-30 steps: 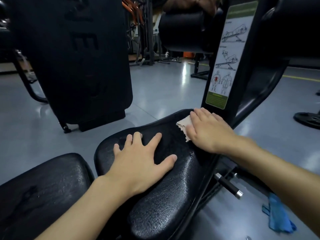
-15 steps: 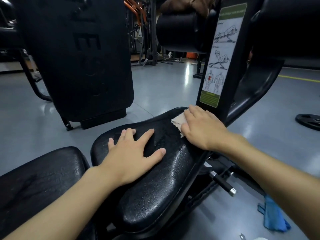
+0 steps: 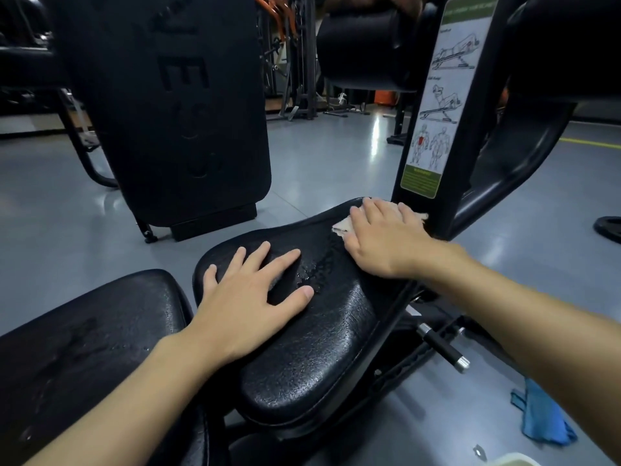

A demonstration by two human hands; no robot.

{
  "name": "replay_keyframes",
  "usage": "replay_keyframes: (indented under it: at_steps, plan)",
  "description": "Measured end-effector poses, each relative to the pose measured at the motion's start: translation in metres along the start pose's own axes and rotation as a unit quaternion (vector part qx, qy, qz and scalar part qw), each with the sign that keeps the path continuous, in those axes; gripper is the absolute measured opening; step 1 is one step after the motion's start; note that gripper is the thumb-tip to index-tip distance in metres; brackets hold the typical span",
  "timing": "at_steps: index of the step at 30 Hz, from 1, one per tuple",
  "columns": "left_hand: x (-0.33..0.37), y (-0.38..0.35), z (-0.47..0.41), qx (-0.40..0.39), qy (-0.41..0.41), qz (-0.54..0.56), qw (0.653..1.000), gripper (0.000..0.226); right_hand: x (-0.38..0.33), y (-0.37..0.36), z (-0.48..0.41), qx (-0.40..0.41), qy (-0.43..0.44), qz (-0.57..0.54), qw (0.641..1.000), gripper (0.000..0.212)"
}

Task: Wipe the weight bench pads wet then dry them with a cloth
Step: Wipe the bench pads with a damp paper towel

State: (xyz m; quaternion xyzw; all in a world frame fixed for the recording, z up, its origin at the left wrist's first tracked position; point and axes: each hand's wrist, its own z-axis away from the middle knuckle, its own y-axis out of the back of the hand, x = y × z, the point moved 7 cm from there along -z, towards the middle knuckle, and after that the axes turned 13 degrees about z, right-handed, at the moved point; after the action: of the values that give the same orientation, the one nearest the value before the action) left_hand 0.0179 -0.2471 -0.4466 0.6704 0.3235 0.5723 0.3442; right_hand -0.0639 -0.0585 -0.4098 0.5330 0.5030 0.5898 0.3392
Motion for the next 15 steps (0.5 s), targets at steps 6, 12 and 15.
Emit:
replay_keyframes:
  at_steps: [6, 12, 15]
  plan:
    - [-0.004, -0.001, -0.001, 0.011, 0.003, -0.003, 1.000, 0.080, -0.023, 0.008, -0.068, -0.067, 0.001, 0.010, 0.998, 0.063]
    - [-0.005, -0.001, -0.001, 0.018, 0.001, 0.008, 1.000, 0.077, -0.021, 0.006, -0.041, -0.028, 0.018, -0.001, 0.999, 0.063]
    - [-0.005, 0.000, 0.001, 0.018, 0.001, 0.017, 1.000, 0.077, -0.015, 0.003, 0.001, 0.002, 0.039, -0.007, 0.999, 0.063]
